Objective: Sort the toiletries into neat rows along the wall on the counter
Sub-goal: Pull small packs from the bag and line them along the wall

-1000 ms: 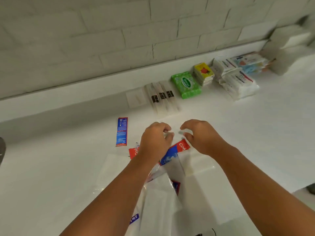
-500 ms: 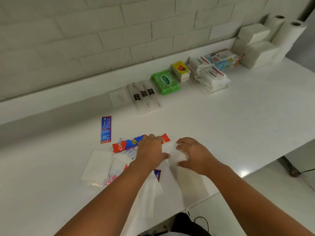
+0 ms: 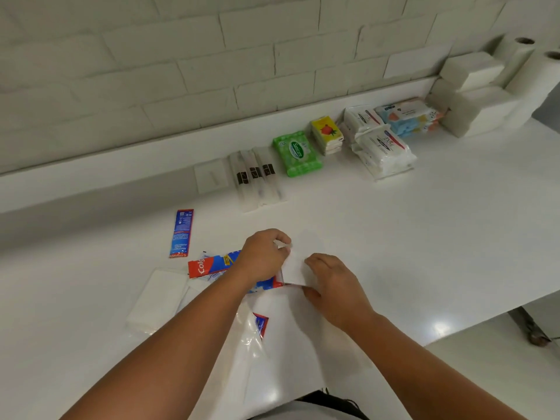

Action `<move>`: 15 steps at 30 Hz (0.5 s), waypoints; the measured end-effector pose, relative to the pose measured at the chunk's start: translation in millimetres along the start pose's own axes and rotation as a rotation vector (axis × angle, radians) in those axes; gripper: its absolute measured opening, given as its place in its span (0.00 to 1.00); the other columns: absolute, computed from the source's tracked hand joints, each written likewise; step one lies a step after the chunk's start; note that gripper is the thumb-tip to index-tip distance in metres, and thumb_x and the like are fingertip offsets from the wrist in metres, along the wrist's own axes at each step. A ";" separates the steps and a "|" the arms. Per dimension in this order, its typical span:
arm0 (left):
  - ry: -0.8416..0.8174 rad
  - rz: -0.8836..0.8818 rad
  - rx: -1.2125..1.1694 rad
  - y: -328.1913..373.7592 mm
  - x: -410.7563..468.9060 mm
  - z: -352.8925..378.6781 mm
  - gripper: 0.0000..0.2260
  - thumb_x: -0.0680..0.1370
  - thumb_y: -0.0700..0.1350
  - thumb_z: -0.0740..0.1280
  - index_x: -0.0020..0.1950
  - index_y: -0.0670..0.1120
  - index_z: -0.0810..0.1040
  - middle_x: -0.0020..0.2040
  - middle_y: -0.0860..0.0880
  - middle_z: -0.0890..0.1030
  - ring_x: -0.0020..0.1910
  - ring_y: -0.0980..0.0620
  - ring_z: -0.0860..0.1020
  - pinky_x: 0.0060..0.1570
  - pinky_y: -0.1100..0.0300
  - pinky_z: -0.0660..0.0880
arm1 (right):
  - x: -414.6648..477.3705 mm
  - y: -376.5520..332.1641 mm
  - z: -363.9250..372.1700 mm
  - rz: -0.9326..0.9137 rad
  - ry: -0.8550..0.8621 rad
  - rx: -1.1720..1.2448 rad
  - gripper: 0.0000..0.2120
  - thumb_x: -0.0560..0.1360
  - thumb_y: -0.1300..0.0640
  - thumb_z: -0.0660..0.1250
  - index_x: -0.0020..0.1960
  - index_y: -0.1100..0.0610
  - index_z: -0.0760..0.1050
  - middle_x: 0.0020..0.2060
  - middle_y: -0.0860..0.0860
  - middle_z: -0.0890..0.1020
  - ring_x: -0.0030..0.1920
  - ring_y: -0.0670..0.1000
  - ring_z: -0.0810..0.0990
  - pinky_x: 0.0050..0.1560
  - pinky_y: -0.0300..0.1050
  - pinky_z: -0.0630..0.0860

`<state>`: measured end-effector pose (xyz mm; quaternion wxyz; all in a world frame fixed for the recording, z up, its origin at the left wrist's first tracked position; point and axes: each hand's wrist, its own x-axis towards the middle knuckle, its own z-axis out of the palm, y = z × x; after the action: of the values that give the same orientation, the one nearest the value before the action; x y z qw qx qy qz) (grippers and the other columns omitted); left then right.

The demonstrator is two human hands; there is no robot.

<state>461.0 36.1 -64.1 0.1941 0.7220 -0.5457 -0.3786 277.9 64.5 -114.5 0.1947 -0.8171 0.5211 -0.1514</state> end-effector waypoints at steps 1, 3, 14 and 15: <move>0.005 -0.031 -0.096 5.7 1.9 -4.4 0.06 0.79 0.44 0.67 0.53 0.50 0.82 0.47 0.52 0.81 0.42 0.55 0.78 0.38 0.67 0.73 | 3.6 1.0 0.3 -0.005 0.024 0.016 0.21 0.74 0.55 0.70 0.66 0.57 0.75 0.63 0.53 0.79 0.63 0.54 0.77 0.64 0.43 0.71; 0.022 -0.100 -0.276 16.2 3.9 -12.8 0.06 0.80 0.41 0.66 0.50 0.48 0.83 0.37 0.51 0.81 0.31 0.55 0.76 0.30 0.69 0.73 | 13.3 3.3 -1.4 -0.010 0.094 0.084 0.16 0.74 0.60 0.69 0.61 0.58 0.79 0.56 0.53 0.83 0.56 0.54 0.81 0.58 0.39 0.72; 0.311 -0.223 -0.605 4.1 16.3 -47.8 0.16 0.79 0.60 0.64 0.51 0.50 0.82 0.42 0.50 0.83 0.36 0.54 0.78 0.45 0.56 0.79 | 96.9 -21.5 -28.2 0.330 -0.127 0.914 0.09 0.81 0.56 0.62 0.48 0.58 0.79 0.33 0.55 0.84 0.34 0.51 0.83 0.42 0.43 0.80; 0.312 -0.214 -0.548 -2.1 14.4 -48.9 0.13 0.78 0.59 0.66 0.50 0.52 0.83 0.42 0.51 0.84 0.37 0.55 0.79 0.46 0.58 0.80 | 104.7 -26.7 -26.5 0.362 -0.152 1.044 0.09 0.81 0.58 0.62 0.50 0.60 0.79 0.34 0.59 0.84 0.34 0.54 0.82 0.45 0.51 0.81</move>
<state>501.1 16.9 -39.2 0.4216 0.7454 -0.3081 -0.4143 330.1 -24.8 -73.9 0.6334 -0.5183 0.4936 -0.2941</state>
